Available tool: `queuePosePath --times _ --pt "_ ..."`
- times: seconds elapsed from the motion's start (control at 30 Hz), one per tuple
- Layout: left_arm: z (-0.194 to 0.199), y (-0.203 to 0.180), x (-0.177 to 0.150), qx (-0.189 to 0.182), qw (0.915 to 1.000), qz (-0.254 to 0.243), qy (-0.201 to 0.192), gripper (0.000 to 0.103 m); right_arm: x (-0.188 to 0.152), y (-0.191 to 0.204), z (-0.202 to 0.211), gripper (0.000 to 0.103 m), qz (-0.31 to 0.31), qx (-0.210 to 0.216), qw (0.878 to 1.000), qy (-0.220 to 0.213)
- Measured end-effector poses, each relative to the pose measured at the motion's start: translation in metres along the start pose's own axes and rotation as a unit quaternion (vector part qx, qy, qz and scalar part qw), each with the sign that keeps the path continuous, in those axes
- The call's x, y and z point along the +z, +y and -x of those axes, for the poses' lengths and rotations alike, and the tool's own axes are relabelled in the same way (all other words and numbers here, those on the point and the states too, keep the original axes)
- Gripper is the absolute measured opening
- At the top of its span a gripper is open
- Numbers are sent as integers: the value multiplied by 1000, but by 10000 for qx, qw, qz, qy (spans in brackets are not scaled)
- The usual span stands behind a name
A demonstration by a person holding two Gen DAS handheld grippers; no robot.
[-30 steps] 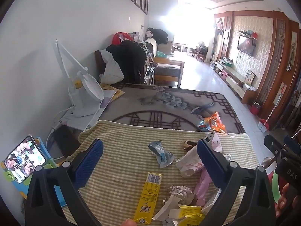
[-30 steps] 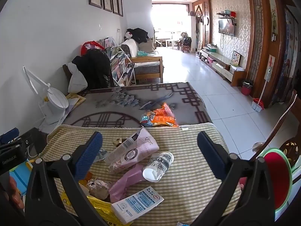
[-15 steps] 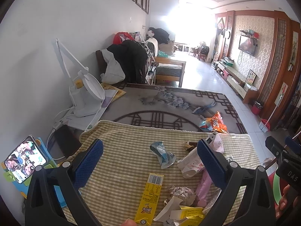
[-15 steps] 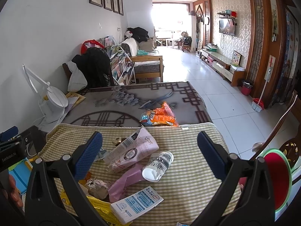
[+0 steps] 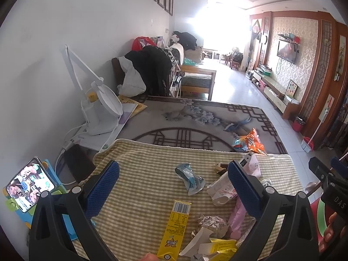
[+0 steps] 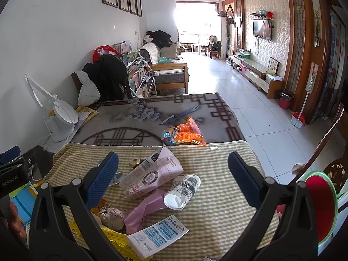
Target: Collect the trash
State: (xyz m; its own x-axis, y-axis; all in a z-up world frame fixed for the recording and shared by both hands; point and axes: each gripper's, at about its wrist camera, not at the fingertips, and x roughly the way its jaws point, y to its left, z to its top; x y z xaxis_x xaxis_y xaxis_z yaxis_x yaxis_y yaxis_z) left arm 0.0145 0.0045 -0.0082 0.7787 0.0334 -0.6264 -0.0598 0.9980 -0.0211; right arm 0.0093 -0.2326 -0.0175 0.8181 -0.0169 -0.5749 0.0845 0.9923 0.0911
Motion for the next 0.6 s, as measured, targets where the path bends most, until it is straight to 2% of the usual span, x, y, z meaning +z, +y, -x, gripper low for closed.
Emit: queuePosePath --times 0.33,0.6 --pt "-9 3 1 -21 9998 24 172 95 -3 -1 -8 99 33 -30 9999 160" --pt "3 6 6 145 9999 -5 -55 95 -2 1 -6 99 26 -57 9999 158"
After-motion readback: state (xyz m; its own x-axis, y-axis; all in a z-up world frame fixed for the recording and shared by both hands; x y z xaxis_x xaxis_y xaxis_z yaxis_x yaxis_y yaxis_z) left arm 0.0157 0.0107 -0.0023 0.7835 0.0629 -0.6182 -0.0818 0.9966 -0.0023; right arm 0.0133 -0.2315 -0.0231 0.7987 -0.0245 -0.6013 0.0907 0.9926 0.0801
